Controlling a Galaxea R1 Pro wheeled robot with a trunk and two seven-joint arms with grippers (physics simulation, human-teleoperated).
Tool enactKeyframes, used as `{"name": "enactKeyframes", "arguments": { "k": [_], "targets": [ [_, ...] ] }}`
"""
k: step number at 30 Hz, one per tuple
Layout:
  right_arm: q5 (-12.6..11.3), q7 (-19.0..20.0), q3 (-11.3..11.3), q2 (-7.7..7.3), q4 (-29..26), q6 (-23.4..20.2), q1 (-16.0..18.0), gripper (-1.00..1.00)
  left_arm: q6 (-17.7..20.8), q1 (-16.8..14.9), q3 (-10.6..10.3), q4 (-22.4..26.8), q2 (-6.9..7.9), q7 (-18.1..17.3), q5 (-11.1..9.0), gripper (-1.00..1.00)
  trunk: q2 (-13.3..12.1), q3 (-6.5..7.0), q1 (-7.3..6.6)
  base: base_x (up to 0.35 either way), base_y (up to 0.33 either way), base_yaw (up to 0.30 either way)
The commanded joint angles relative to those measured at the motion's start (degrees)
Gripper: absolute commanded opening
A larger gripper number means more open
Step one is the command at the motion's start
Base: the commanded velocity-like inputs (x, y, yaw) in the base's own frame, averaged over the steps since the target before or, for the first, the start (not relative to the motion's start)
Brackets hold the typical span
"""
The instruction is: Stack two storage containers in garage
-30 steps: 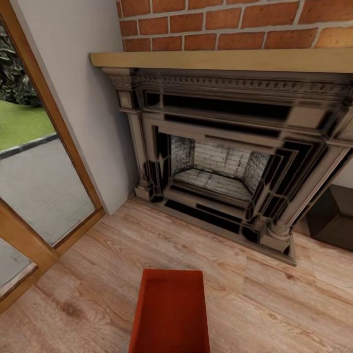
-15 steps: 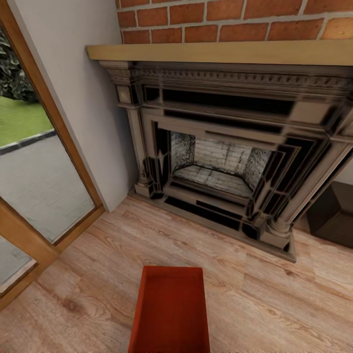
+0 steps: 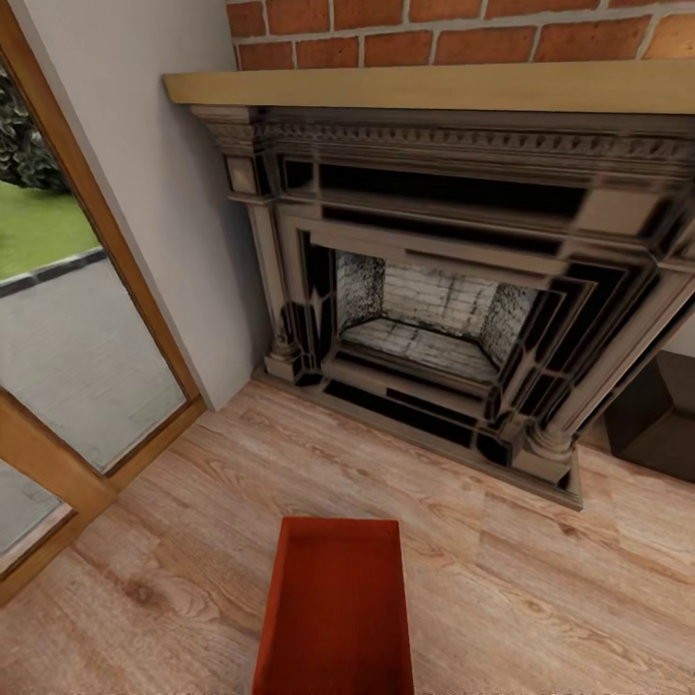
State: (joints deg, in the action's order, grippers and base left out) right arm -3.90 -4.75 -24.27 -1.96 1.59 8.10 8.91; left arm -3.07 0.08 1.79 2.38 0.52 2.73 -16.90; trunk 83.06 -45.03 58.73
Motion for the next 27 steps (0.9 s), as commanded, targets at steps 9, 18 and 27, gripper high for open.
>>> {"name": "enactKeyframes", "arguments": {
  "k": [9, 18, 27],
  "targets": [
    [-0.4, -0.1, -0.5, 0.03, 0.2, 0.3, 0.1, 1.00, -0.1, 0.0, 0.1, 0.1, 0.00, 0.1, -0.1, 1.00, 0.0, -0.86, 0.00, 0.000, 0.000, 0.000],
    [-0.4, -0.1, -0.4, 0.03, 0.2, 0.3, 0.1, 1.00, -0.1, 0.0, 0.1, 0.1, 0.01, 0.1, -0.1, 1.00, 0.0, -1.68, 0.00, 0.000, 0.000, 0.000],
    [-0.4, -0.1, -0.4, 0.03, 0.2, 0.3, 0.1, 1.00, -0.1, 0.0, 0.1, 0.1, 0.01, 0.1, -0.2, 1.00, 0.0, -2.50, 0.00, 0.000, 0.000, 0.000]
  ]
}}
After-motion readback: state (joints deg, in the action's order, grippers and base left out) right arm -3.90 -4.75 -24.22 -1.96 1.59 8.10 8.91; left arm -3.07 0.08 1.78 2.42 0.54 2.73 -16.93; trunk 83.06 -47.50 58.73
